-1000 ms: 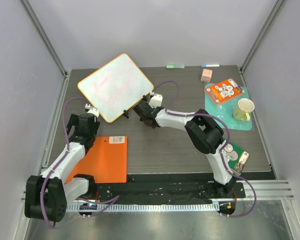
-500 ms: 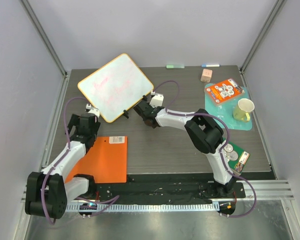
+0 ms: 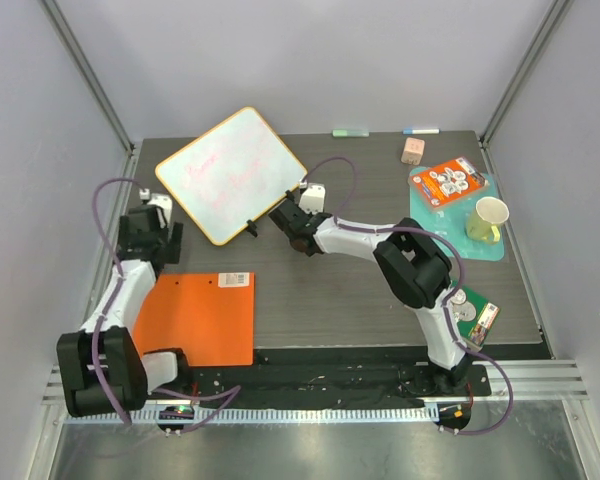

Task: Erase the whiteboard

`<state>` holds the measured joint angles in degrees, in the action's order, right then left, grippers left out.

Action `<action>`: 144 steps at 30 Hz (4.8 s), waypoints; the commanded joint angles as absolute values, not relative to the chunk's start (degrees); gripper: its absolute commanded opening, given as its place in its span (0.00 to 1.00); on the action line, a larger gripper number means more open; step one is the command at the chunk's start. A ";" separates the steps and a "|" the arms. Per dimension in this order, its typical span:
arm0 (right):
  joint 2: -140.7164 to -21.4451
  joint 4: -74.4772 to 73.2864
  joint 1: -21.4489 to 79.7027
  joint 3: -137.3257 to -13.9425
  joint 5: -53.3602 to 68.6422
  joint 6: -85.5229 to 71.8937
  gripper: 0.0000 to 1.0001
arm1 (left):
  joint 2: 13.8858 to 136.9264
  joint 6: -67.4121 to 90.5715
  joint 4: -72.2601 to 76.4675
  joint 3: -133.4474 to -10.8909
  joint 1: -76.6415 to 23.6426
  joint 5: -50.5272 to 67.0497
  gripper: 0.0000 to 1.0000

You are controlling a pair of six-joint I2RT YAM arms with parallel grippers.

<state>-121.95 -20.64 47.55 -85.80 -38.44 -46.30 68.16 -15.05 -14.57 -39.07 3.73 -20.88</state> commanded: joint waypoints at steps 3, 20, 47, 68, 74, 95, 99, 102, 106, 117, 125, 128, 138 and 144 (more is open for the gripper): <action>-113.65 -10.49 47.20 -85.78 -38.15 -31.31 0.01 | 71.53 -5.82 -22.06 -52.36 19.76 11.65 1.00; -118.56 8.96 42.45 -86.66 -25.58 -20.22 0.01 | 102.83 23.81 5.26 -69.78 31.82 56.78 1.00; -123.66 11.86 41.57 -94.30 -19.78 -19.78 0.01 | 122.17 38.68 26.28 -83.58 24.17 58.09 0.63; -140.00 21.80 39.20 -110.73 -8.71 -15.65 0.01 | 120.94 19.89 5.65 -87.27 22.77 60.47 0.00; -146.24 18.11 39.11 -121.62 -4.14 -12.49 0.01 | 119.45 0.81 -15.70 -92.28 19.87 58.98 0.00; -142.21 1.06 48.34 -113.74 1.40 -3.42 0.01 | 115.84 -2.20 -21.97 -92.37 18.19 56.16 0.00; -141.15 2.72 48.69 -110.92 -2.69 -4.83 0.01 | 115.58 -2.11 -22.06 -92.29 18.19 56.08 0.00; -142.03 3.51 46.77 -112.67 -9.90 -6.75 0.01 | 115.23 -1.93 -22.06 -92.37 18.19 55.99 0.00; -143.87 3.78 41.16 -116.71 -13.88 -13.51 0.01 | 114.87 -2.02 -22.32 -92.64 18.19 55.46 0.00; -151.96 0.35 35.07 -131.21 -13.20 -14.07 0.01 | 114.52 -4.22 -24.61 -92.99 18.37 55.28 0.00; -144.25 1.05 42.62 -120.25 -5.18 -6.51 0.01 | 114.35 -4.22 -25.05 -92.55 18.37 55.98 0.00; -142.39 0.44 45.61 -116.64 -5.10 -6.32 0.01 | 113.82 -4.04 -24.96 -92.20 18.28 56.07 0.00; -139.13 -3.87 51.68 -108.99 -7.12 -9.23 0.01 | 111.89 -3.87 -24.61 -91.23 18.37 56.51 0.00; -139.22 -3.96 54.48 -108.54 -8.78 -9.67 0.01 | 111.27 -2.99 -24.08 -90.79 18.37 56.87 0.00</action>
